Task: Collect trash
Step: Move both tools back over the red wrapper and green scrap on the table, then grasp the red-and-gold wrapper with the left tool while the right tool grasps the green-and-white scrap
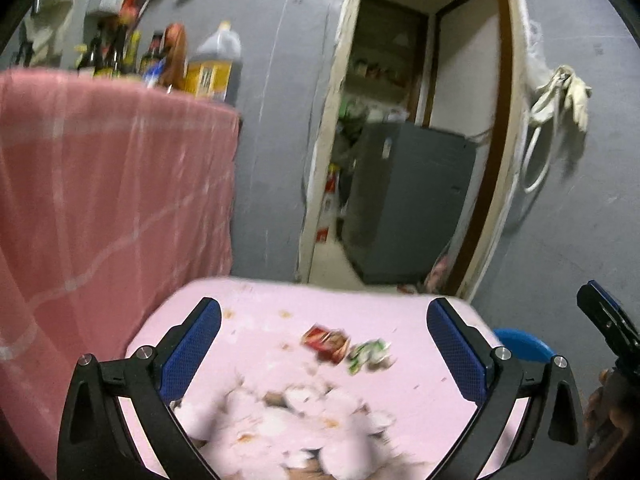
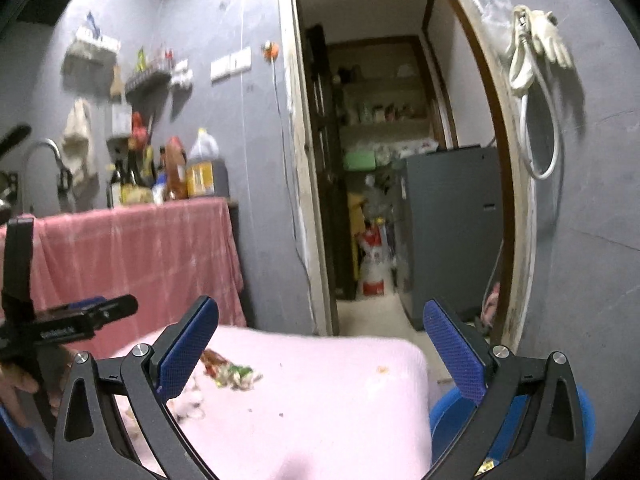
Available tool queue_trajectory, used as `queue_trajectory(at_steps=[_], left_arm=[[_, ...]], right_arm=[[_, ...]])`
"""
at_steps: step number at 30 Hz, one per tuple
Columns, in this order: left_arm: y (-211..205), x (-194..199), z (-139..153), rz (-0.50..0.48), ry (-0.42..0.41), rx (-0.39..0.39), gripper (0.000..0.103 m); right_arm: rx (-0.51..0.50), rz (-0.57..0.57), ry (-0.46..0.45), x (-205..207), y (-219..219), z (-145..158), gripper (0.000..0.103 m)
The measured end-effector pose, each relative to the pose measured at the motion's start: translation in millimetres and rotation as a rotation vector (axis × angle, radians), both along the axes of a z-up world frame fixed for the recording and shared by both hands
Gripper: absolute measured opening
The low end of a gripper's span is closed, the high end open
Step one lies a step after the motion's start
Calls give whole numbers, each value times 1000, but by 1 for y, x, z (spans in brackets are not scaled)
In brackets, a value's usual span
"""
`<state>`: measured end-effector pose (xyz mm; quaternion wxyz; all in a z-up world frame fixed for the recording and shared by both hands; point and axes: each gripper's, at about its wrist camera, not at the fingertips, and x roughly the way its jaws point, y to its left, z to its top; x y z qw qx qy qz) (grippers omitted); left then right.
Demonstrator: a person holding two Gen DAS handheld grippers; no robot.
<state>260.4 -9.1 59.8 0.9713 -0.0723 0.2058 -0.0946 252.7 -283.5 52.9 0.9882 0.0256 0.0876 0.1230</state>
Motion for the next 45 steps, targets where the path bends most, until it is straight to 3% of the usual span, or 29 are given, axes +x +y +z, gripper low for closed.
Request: queue_trajectory(at_steps=[9, 16, 20, 22, 25, 33, 39, 41, 45], left_arm=[[28, 26, -24, 32, 127, -24, 101], [24, 42, -34, 28, 180, 16, 100], [23, 52, -40, 0, 205, -7, 92], [22, 58, -43, -29, 228, -28, 75], [22, 65, -47, -78, 264, -76, 59], [18, 78, -46, -139, 314, -115, 50], [12, 85, -47, -164, 341, -120, 50], [8, 86, -47, -179, 354, -114, 50], [-3, 89, -50, -199, 370, -95, 50]], right_arm=[[40, 63, 194, 39, 19, -22, 103], [-44, 139, 315, 68, 47, -40, 101], [-84, 197, 407, 85, 63, -53, 82], [-92, 229, 455, 93, 70, -59, 77], [-117, 258, 515, 105, 80, -64, 70], [-167, 326, 650, 137, 108, -82, 53], [-167, 337, 701, 146, 110, -90, 27], [-150, 337, 701, 147, 108, -89, 13], [-141, 326, 687, 144, 100, -85, 11]])
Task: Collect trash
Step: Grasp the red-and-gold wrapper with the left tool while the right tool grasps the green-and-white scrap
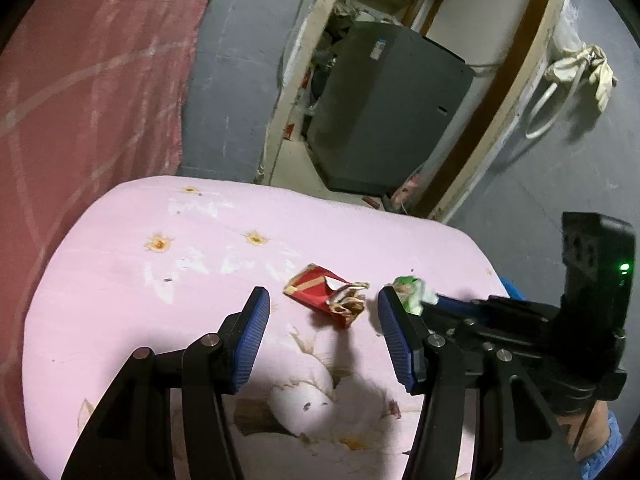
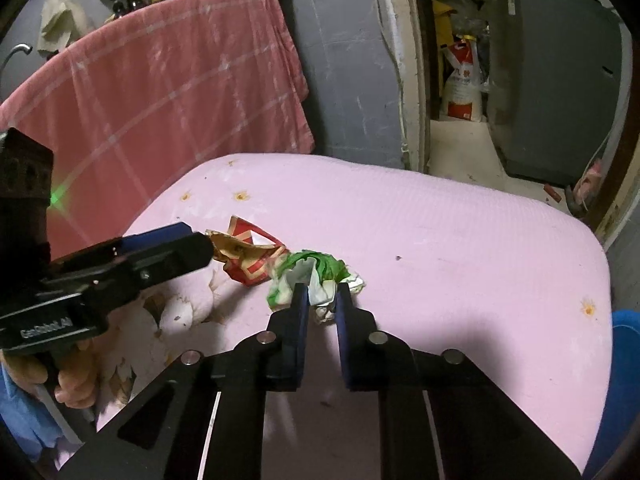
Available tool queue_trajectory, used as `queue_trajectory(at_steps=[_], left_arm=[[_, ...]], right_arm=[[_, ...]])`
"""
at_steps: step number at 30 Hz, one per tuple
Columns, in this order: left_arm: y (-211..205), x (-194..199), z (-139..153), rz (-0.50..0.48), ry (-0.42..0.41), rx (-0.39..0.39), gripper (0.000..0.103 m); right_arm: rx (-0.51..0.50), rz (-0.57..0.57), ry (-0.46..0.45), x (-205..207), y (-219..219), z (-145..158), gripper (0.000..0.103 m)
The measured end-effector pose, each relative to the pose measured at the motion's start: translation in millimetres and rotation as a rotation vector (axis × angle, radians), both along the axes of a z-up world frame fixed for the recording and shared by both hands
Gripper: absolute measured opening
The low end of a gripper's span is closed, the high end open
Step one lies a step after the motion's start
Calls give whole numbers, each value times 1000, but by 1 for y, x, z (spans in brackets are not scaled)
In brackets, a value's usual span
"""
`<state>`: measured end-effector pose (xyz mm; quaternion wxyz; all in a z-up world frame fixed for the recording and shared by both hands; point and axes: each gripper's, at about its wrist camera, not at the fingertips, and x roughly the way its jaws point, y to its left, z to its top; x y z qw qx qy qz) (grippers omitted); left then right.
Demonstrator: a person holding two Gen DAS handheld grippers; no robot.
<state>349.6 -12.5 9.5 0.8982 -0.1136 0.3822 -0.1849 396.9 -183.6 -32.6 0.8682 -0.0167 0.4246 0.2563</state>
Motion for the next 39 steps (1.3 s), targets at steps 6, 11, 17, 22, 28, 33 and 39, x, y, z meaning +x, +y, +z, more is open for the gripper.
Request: queue_trajectory(at_steps=[6, 11, 17, 22, 28, 33, 39], left_arm=[[-14, 10, -7, -39, 32, 29, 50], [-25, 20, -15, -48, 83, 64, 50], [-36, 28, -22, -19, 109, 93, 50], [-48, 31, -24, 11, 103, 162, 50], [-54, 32, -28, 36, 100, 221, 43], [-47, 31, -28, 70, 102, 198, 30], [-37, 23, -22, 85, 92, 121, 29]], right_arm=[[-17, -42, -88, -19, -20, 14, 11], [-10, -86, -155, -42, -44, 22, 11], [-3, -112, -176, -57, -57, 18, 11], [19, -113, -176, -61, -60, 16, 11], [43, -123, -178, -61, -65, 15, 11], [55, -140, -192, -64, -68, 14, 11], [96, -166, -214, -69, -76, 16, 11]])
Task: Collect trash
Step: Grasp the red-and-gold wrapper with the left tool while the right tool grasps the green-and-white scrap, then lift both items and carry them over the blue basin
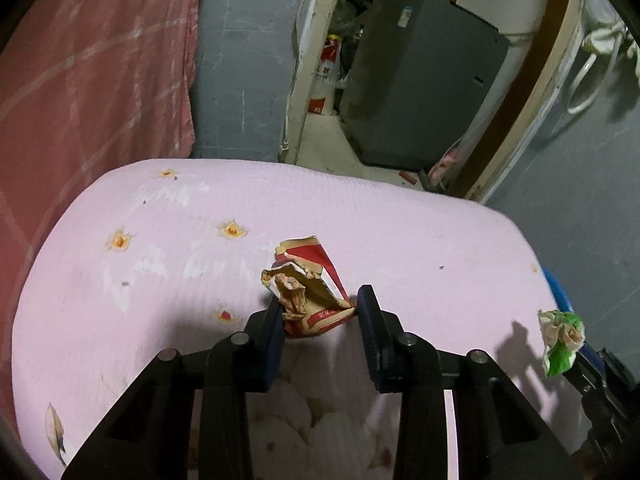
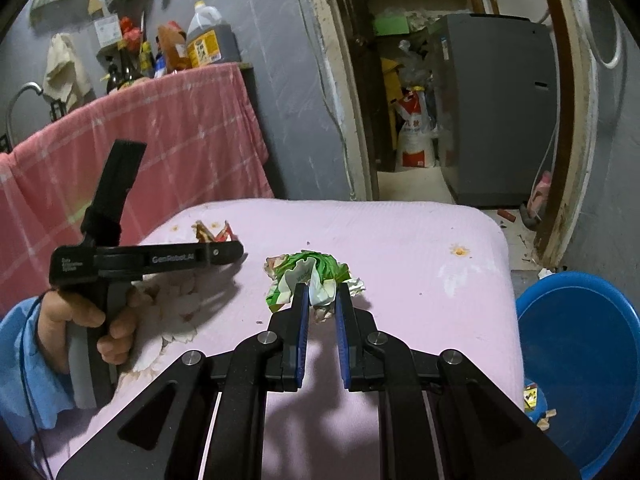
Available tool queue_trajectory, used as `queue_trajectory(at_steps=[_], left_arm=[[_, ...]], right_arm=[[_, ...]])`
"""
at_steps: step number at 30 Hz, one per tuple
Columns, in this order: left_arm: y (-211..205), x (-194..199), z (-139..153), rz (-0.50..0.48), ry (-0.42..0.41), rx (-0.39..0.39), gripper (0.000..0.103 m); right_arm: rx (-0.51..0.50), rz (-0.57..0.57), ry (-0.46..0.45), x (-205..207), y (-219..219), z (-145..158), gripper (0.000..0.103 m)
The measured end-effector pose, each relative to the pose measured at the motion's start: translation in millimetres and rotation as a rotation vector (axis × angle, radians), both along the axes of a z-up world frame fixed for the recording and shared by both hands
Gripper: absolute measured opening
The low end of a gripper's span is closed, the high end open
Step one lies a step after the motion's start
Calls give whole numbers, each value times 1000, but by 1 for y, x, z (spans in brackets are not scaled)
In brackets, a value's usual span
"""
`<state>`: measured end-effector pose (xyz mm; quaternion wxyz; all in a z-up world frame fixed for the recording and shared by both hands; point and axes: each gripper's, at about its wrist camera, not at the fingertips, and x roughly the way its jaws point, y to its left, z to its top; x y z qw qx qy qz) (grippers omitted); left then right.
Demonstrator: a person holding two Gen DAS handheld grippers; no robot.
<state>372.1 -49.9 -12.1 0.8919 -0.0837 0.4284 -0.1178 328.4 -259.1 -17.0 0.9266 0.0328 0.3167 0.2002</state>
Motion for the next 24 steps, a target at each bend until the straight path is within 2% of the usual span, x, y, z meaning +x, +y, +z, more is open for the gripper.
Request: queue_trajectory(at_steps=[2, 5, 10, 15, 20, 24], left_arm=[[3, -8, 4, 4, -24, -32, 29], [6, -29, 16, 4, -103, -83, 29], [-5, -68, 36, -15, -258, -94, 29], [-28, -100, 62, -36, -416, -126, 29], [-52, -114, 92, -74, -532, -132, 30], [-75, -123, 107, -116, -593, -127, 30]], right_arm=[[28, -11, -13, -3, -5, 1, 11], [66, -24, -40, -10, -12, 4, 11], [96, -57, -125, -26, -20, 20, 11], [102, -110, -256, -48, -29, 47, 11], [93, -176, -364, -69, -47, 73, 12], [75, -230, -423, -82, -64, 87, 12]])
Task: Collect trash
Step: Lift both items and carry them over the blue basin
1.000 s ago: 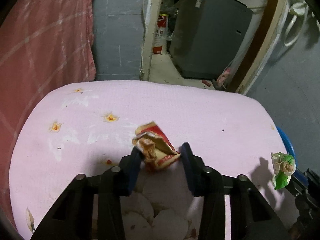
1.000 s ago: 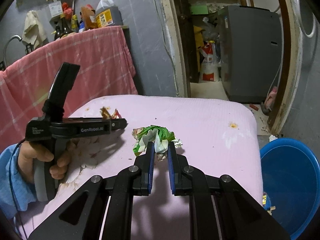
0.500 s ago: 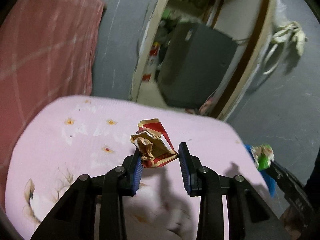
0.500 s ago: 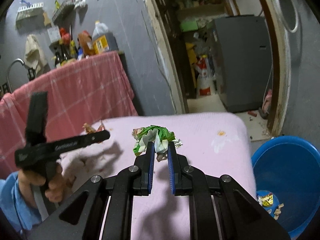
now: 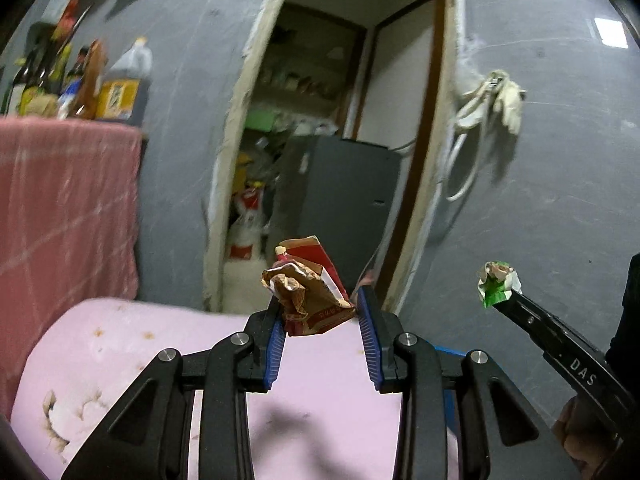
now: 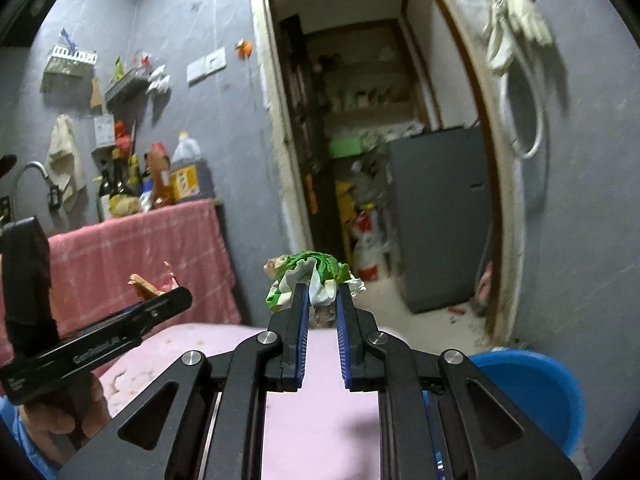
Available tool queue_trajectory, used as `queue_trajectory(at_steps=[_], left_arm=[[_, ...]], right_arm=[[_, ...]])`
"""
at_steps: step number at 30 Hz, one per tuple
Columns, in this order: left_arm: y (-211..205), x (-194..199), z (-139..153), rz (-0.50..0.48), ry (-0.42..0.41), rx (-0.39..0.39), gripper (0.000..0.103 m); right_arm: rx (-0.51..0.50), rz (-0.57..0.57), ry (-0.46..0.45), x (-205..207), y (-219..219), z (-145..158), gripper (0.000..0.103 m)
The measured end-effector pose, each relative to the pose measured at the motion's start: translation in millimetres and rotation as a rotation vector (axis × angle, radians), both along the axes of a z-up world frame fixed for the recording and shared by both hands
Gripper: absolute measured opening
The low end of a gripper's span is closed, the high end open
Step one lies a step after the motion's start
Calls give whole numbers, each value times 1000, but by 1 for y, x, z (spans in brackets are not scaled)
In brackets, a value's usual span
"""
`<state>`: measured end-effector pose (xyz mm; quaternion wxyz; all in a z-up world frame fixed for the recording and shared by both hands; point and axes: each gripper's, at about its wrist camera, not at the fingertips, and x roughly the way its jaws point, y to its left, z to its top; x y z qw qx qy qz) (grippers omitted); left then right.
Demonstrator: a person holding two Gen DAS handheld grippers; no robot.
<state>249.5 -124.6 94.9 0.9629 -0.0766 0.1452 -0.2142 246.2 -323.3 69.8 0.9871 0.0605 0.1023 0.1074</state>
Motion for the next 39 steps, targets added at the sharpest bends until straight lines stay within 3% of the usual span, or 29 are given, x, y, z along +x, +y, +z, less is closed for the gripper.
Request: queue_trajectory(at_steps=[7, 18, 39], left_arm=[[-39, -6, 13, -60, -27, -12, 30], [-87, -7, 11, -139, -24, 17, 30], [-157, 29, -40, -257, 175, 54, 30]], right_arm=[[-5, -102, -54, -20, -34, 15, 12], [-11, -186, -51, -33, -70, 10, 12], [80, -257, 169, -8, -129, -39, 12]])
